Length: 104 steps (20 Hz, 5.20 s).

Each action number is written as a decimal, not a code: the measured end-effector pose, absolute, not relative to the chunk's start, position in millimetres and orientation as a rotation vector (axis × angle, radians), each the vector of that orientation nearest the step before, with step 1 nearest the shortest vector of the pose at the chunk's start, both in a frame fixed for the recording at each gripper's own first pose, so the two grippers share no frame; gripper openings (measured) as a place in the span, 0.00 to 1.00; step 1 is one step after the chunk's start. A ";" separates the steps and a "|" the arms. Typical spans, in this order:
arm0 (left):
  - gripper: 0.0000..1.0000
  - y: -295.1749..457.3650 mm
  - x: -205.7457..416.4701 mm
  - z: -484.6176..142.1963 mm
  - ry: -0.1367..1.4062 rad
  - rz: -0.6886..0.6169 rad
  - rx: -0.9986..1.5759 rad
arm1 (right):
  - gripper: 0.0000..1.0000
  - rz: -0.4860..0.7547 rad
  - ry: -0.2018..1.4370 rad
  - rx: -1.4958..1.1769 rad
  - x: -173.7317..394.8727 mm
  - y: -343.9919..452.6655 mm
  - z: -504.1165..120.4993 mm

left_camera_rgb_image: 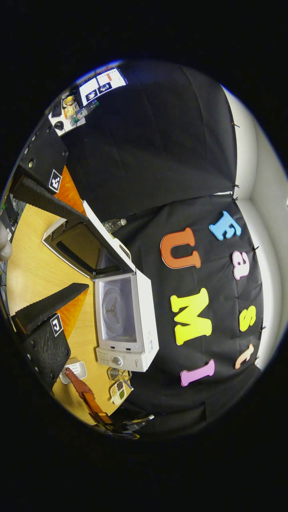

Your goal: Open the microwave oven with the left hand, put the food in, and close the microwave oven.

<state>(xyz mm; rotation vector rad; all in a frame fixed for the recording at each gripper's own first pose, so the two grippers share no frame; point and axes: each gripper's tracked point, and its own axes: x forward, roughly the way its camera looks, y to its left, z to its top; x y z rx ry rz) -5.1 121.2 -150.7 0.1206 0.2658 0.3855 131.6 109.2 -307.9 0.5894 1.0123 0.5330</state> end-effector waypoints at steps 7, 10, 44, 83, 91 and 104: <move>0.94 150.3 5.5 -137.3 0.262 0.305 0.136 | 0.14 0.523 0.758 0.789 185.6 194.9 -232.3; 0.94 157.4 3.4 -138.9 0.263 0.245 0.151 | 0.14 0.475 0.656 0.874 214.9 244.0 -234.2; 0.94 221.2 -6.8 -213.4 0.300 0.287 0.120 | 0.57 0.069 0.236 0.446 424.0 395.9 -341.5; 0.91 350.4 30.0 -248.9 0.276 0.370 -0.031 | 0.92 0.156 0.238 -0.013 80.7 169.8 -87.0; 0.00 330.5 50.3 -279.8 0.296 0.264 -0.040 | 0.92 0.080 0.222 -0.006 69.1 140.4 -71.0; 0.00 182.5 54.6 -270.7 0.280 0.009 -0.024 | 0.92 0.057 0.248 0.008 57.5 103.4 -71.8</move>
